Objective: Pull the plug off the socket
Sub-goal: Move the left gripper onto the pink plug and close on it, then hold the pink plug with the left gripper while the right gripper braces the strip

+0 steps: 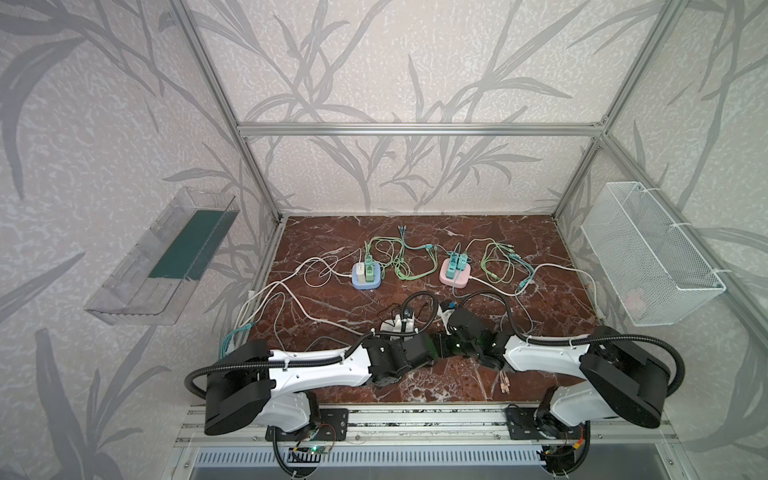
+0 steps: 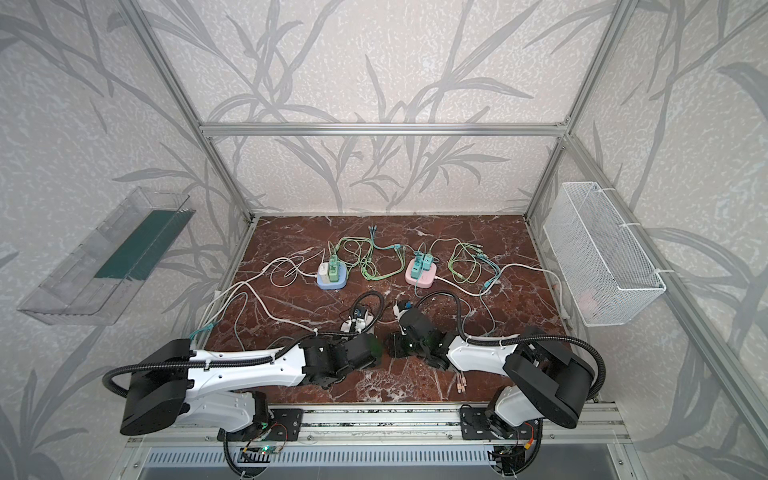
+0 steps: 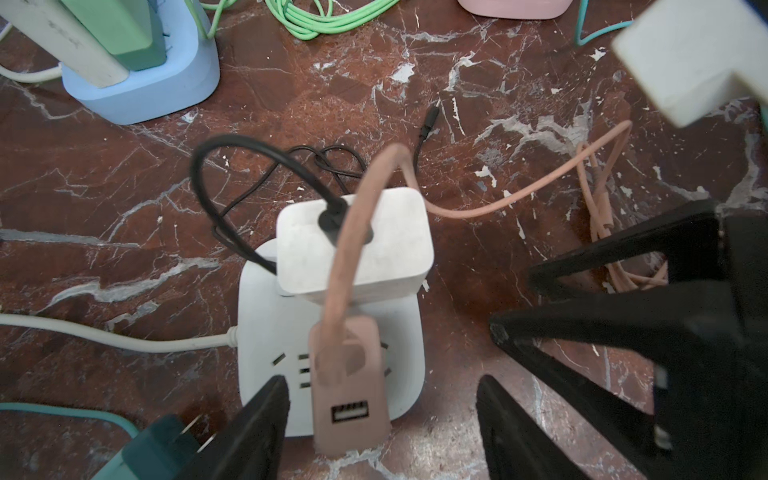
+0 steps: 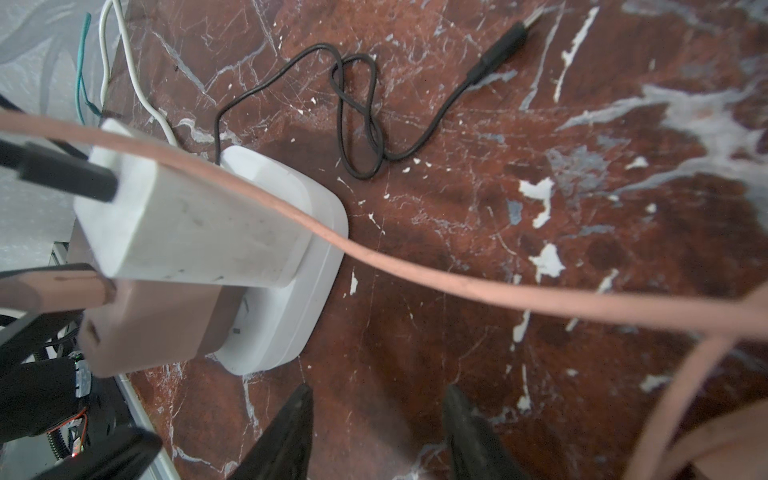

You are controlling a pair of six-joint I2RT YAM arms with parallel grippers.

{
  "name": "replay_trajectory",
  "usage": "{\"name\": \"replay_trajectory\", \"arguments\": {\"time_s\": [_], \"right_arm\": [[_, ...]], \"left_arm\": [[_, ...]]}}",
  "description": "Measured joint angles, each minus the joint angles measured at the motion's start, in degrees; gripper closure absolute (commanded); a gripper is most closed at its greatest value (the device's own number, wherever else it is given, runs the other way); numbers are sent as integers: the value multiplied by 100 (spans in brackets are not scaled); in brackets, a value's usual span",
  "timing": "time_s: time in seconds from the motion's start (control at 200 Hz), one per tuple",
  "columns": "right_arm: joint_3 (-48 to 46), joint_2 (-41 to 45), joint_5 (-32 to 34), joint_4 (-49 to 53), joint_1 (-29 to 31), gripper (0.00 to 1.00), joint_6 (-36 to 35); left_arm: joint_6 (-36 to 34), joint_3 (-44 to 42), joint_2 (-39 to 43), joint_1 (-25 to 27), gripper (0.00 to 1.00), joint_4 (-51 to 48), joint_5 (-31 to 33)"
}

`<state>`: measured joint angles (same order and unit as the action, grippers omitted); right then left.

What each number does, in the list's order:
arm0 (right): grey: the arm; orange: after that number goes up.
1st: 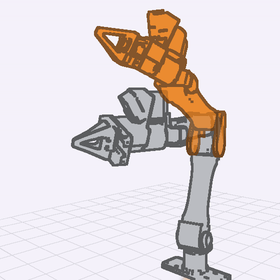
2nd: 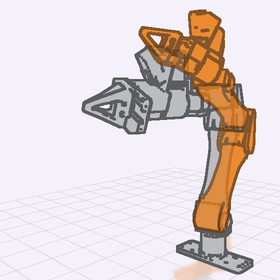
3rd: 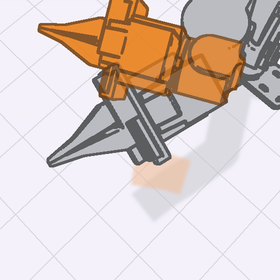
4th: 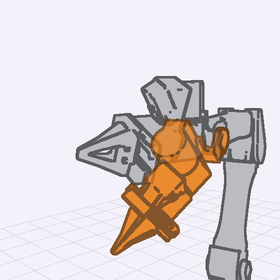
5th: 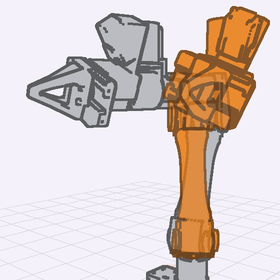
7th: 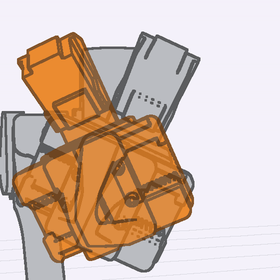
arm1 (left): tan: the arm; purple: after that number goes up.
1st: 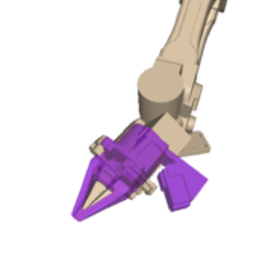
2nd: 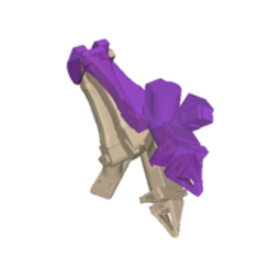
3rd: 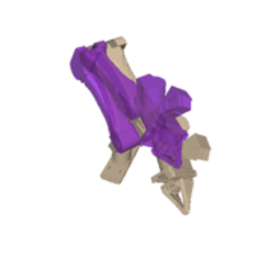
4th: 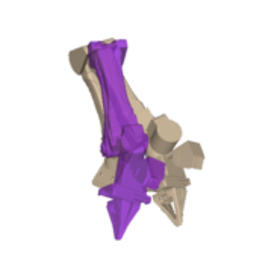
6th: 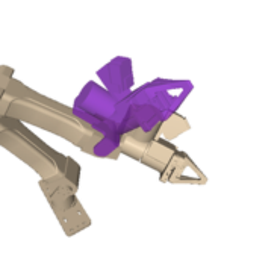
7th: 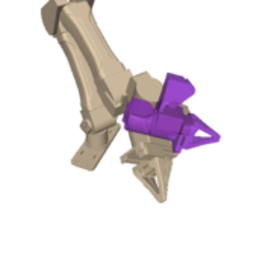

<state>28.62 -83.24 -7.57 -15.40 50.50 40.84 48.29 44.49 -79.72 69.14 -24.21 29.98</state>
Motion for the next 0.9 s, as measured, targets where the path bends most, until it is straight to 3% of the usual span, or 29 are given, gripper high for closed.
{"name": "replay_trajectory", "arguments": {"time_s": [0.59, 0.9], "right_arm": [[-7, -66, -2, 26, -20, 49, -2], [162, -238, -44, 17, -20, 49, 59]], "left_arm": [[136, -20, -269, -350, 43, -50, -153], [227, -42, -407, -466, 61, -4, -229]]}}
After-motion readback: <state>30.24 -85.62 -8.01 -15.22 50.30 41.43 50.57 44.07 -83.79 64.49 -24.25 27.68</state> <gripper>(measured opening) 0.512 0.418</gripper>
